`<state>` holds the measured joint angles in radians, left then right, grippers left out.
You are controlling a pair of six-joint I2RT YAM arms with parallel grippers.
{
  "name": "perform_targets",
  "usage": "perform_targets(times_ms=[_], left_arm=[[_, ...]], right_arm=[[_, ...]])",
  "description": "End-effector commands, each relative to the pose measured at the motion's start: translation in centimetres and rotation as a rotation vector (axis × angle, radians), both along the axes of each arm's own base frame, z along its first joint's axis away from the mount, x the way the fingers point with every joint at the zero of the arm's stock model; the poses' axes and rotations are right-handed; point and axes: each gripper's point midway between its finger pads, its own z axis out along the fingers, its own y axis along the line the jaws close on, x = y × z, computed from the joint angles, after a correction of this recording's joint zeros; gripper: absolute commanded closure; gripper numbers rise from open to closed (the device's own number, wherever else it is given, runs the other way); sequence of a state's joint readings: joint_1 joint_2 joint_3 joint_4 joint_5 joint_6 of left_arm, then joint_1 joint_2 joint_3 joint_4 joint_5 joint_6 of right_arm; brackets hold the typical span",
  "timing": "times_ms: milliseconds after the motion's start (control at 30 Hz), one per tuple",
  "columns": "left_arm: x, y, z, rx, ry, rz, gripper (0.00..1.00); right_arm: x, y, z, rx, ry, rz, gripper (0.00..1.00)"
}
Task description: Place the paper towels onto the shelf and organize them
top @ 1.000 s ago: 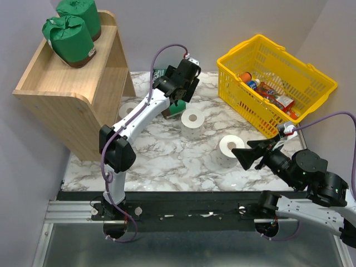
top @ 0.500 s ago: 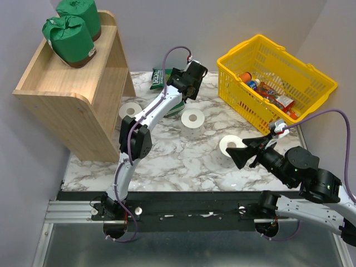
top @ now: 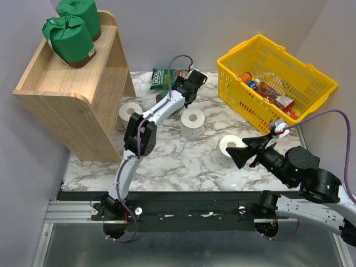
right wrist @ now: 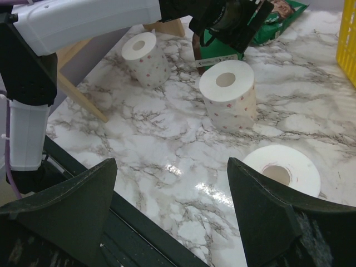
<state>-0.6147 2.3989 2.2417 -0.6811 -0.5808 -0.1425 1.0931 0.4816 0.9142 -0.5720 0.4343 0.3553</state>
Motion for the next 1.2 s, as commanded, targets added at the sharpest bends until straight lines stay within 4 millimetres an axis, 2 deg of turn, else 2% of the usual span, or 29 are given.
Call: perform_targets(times_ms=[0,33,67,100,167,200,267,300,433,500,533,567,600,633,667,700,733,767,800,833,900,933,1033,1100,1167], left_arm=[[0.3,1.6,-0.8,-0.008,0.002,0.034,0.39],[0.2,1.8,0.0,-0.022,-0.01,0.034,0.41],[0.1,2.0,-0.1,-0.027,-0.003,0.032,0.44],[-0.1,2.3,-0.3,-0.03,0.012,0.032,0.53],[-0.6,2.1,0.3,-0.063,0.019,0.014,0.61],[-0.7,2.2,0.3,-0.067,0.021,0.009,0.68],[-1.1,2.0,1.7,-0.09,0.007,-0.01,0.74],[-1.3,1.8,1.7,-0.109,0.013,-0.02,0.77],[-2.4,0.9,4.8,-0.195,-0.002,-0.061,0.78],[-3.0,0.9,5.5,-0.227,-0.003,-0.068,0.79],[-3.5,0.5,6.9,-0.273,-0.015,-0.093,0.79],[-3.7,0.2,7.4,-0.306,-0.018,-0.113,0.79],[-4.1,-0.1,7.4,-0.348,-0.022,-0.125,0.79],[-4.7,-0.5,9.3,-0.407,-0.04,-0.16,0.79],[-4.9,-0.2,9.9,-0.441,-0.046,-0.161,0.79],[-5.2,-0.3,9.7,-0.485,-0.044,-0.159,0.78],[-5.6,-0.1,11.3,-0.542,-0.065,-0.172,0.78],[-5.7,0.2,11.4,-0.596,-0.05,-0.185,0.78],[-6.1,0.7,10.1,-0.619,-0.03,-0.174,0.76],[-6.4,1.2,10.6,-0.652,-0.036,-0.155,0.76],[-6.4,2.7,9.2,-0.65,-0.027,-0.111,0.73],[-7.0,3.3,7.7,-0.643,0.003,-0.088,0.7],[-7.9,4.2,6.2,-0.628,0.037,-0.066,0.55],[-8.3,4.5,6.4,-0.61,0.04,-0.069,0.43],[-8.4,4.6,8.6,-0.601,0.007,-0.102,0.41]], right_arm=[[0.0,-0.1,-0.1,0.001,-0.015,0.004,0.11],[0.0,-0.2,0.0,0.006,-0.016,-0.001,0.11],[0.0,-0.2,-0.1,0.006,-0.015,-0.001,0.11],[0.0,-0.2,-0.1,0.007,-0.016,-0.001,0.11],[0.0,-0.1,-0.1,0.007,-0.012,0.002,0.11],[-0.1,0.0,-0.1,0.007,-0.012,0.006,0.11],[-0.2,0.0,0.1,0.02,-0.01,0.012,0.11],[-0.3,0.0,0.2,0.024,-0.01,0.016,0.11],[-0.5,-0.2,0.4,0.049,-0.006,0.017,0.11],[-0.7,-0.4,0.6,0.059,-0.004,0.017,0.11],[-0.7,-0.5,0.6,0.059,-0.002,0.015,0.11],[-0.8,-0.7,0.6,0.063,0.002,0.016,0.11],[-0.8,-0.7,0.6,0.066,0.003,0.014,0.11],[-0.9,-0.9,0.8,0.072,0.002,0.015,0.11],[-1.0,-0.9,0.8,0.076,0.005,0.018,0.11],[-1.1,-0.9,0.8,0.079,0.005,0.018,0.12],[-1.1,-0.9,0.9,0.082,0.004,0.021,0.12],[-1.2,-1.0,0.8,0.083,0.008,0.02,0.12],[-1.2,-1.0,0.9,0.085,0.01,0.023,0.11],[-1.3,-1.0,1.0,0.09,0.009,0.025,0.11],[-1.3,-1.0,0.9,0.091,0.012,0.026,0.12],[-1.4,-1.0,1.0,0.097,0.013,0.028,0.12],[-1.4,-0.9,1.1,0.096,0.013,0.033,0.11],[-1.5,-0.9,1.3,0.096,0.013,0.038,0.12],[-1.6,-1.0,1.4,0.094,0.014,0.038,0.11]])
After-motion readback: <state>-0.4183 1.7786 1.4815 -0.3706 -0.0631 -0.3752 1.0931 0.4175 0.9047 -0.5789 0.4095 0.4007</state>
